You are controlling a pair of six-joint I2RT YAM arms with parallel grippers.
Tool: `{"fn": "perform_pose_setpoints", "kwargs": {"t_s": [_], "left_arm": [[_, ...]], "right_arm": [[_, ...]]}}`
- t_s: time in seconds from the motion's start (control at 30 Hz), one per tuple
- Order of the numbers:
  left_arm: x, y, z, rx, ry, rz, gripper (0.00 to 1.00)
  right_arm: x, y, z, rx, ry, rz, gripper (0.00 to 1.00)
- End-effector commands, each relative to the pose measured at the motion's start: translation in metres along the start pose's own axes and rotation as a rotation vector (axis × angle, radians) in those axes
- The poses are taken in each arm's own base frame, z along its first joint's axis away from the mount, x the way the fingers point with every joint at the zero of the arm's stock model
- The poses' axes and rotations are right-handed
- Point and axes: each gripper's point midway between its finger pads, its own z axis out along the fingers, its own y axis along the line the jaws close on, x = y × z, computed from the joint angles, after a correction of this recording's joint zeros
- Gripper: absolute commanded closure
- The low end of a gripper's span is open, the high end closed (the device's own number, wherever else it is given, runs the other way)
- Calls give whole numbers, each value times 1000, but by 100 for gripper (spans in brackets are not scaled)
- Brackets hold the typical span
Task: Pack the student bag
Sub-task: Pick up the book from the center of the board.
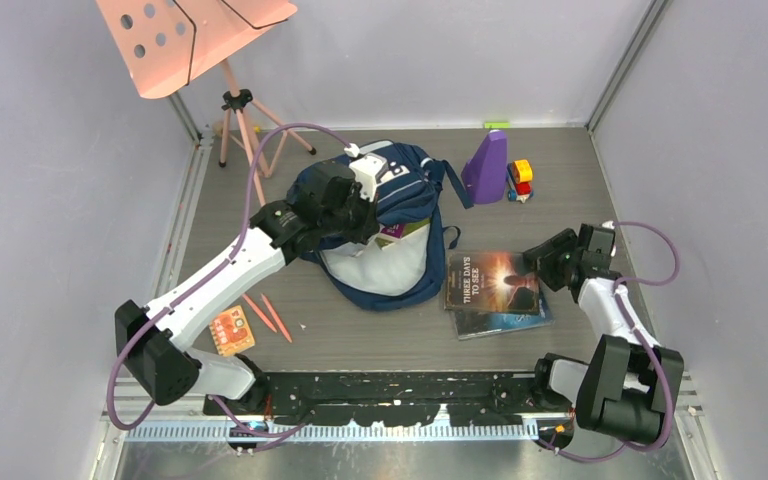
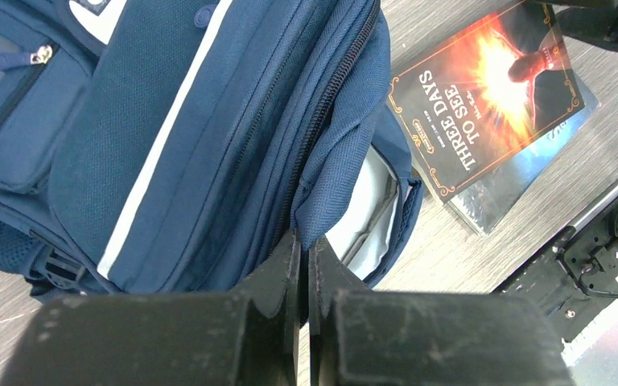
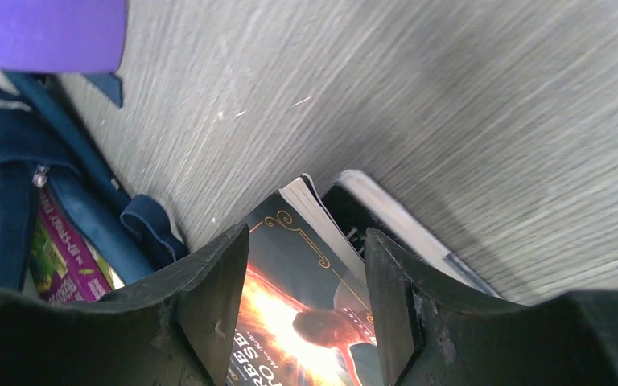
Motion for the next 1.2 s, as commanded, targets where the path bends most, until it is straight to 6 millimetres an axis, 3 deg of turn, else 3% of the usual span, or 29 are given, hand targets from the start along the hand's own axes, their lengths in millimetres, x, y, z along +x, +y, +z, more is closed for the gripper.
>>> {"fn": "perform_pose_setpoints", "kwargs": {"t_s": [0.0, 0.1, 0.27, 0.6, 0.8, 0.97, 1.03, 1.17], "left_arm": [[-30, -5, -8, 25, -87, -10, 100], [-29, -4, -7, 21, -84, -7, 100], [-29, 2, -7, -11, -79, 7, 100], [-28, 14, -6, -73, -75, 29, 100], [-23, 16, 0, -83, -38, 31, 100], [-21, 13, 4, -65, -20, 42, 99], [-22, 13, 2, -65, -19, 56, 83], [-29, 2, -7, -41, -60, 48, 40]], "right_arm": [[3, 15, -7, -51, -10, -80, 40], [5, 9, -7, -16, 2, -106, 40], [5, 21, -12, -59, 1, -193, 31], [47, 40, -7, -227, 242, -230, 32], [63, 44, -19, -287, 313, -227, 46], [71, 46, -29, -311, 346, -211, 70], [69, 44, -30, -298, 325, -215, 76], [55, 37, -25, -235, 239, -211, 87]]}}
